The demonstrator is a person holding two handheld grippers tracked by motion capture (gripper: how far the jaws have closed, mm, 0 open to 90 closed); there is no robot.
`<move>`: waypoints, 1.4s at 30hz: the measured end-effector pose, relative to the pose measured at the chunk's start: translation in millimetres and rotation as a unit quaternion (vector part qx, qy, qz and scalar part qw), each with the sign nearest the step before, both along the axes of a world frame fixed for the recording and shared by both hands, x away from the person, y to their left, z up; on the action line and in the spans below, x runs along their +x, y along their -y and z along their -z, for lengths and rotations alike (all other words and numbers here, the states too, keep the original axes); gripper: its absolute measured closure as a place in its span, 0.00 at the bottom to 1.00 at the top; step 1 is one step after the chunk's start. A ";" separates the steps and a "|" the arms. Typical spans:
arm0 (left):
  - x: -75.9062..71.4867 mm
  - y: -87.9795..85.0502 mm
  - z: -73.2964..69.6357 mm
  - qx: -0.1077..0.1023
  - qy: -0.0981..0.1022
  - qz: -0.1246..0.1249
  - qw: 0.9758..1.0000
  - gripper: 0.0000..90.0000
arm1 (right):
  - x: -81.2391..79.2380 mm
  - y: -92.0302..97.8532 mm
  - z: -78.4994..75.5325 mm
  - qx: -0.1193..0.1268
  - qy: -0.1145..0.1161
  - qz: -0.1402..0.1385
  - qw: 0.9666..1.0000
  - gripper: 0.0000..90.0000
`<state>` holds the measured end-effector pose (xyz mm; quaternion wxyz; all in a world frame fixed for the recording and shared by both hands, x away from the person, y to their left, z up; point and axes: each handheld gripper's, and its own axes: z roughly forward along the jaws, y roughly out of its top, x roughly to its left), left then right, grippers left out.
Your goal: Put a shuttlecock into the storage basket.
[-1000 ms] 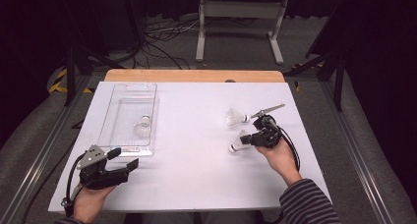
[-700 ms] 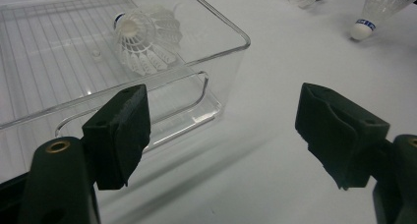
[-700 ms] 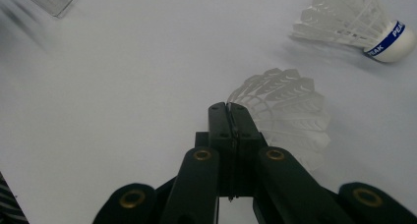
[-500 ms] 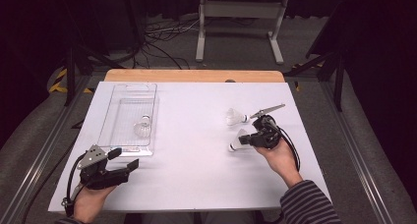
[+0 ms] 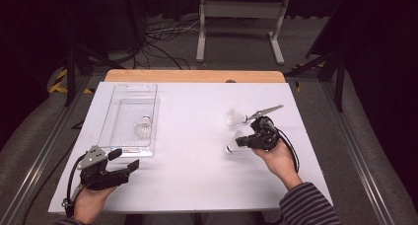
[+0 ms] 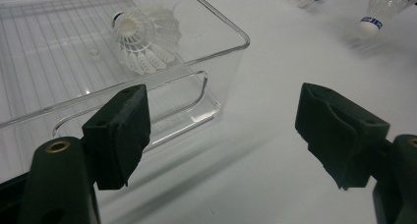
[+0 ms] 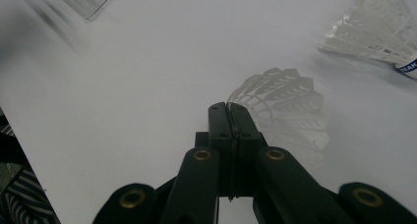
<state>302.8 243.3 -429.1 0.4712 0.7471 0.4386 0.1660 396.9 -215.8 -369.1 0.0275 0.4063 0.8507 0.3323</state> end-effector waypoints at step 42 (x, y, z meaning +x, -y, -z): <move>-1.7 2.2 -1.7 -0.001 0.002 0.009 1.000 0.25 | -17.0 -47.6 -8.6 0.015 0.013 -0.072 0.997 1.00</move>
